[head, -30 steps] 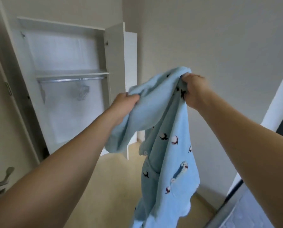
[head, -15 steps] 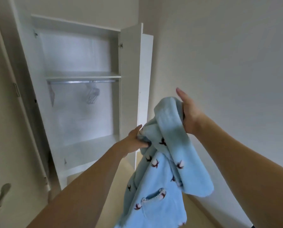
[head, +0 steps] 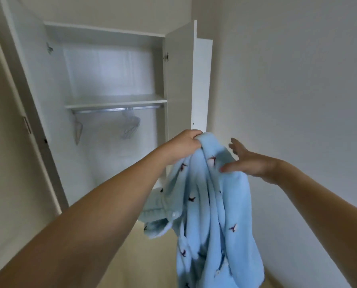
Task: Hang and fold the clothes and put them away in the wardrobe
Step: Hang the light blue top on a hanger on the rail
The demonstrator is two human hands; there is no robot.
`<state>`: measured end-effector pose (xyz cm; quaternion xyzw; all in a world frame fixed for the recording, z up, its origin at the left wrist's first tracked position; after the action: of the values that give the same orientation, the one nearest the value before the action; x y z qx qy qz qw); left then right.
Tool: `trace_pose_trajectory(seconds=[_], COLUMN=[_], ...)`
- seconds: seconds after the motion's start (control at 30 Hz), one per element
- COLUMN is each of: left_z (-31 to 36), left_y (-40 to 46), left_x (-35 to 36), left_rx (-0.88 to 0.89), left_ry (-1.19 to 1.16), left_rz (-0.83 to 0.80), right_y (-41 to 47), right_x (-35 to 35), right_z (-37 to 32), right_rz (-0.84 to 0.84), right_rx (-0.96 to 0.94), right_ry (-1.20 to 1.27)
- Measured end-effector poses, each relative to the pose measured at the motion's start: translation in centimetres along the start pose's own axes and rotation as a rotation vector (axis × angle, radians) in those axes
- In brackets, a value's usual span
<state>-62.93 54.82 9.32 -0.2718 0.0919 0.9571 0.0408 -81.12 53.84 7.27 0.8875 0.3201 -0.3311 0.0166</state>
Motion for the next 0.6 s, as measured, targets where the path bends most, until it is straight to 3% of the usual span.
trace_pose_trajectory(seconds=[0.07,0.13,0.23,0.37,0.5,0.6], left_z=[0.3,-0.4,-4.2,-14.5,-24.5,-27.6], left_y=[2.3,4.4,6.0,8.0,10.2,13.3], left_x=[-1.7,-3.8,-6.8,-8.9,-11.3,-15.8], left_rx=[-0.054,-0.113,-0.254,-0.476,-0.542,-0.518], left_ry=[-0.081,-0.128,-0.138,-0.062,-0.085,-0.262], left_rz=[0.016,-0.009,-0.151,-0.300,-0.249,-0.136], right_y=[3.1,6.6,11.1,19.6,27.7,33.1], right_x=[1.1,0.9,-1.5,-2.9,-4.6,-6.6], right_z=[-1.5,-2.7,-3.8,-7.3,-8.2,-6.6], right_rz=[-0.092,0.111,0.455,0.452,0.619,0.701], right_rx=[-0.186,-0.283,-0.265,-0.242,-0.146,-0.014], right_ry=[0.072,0.091,0.299,0.481,0.561,0.263])
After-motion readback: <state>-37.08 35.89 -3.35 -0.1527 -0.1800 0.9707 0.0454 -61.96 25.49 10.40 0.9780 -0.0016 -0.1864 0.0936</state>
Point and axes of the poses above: each hand's wrist, its own y-axis towards the middle knuckle, its own x-axis out of the palm, z = x × y, the point moved 4 cm from there along y, towards the middle knuckle, and after that the axes turned 5 degrees about -z, right-handed, at the moved point
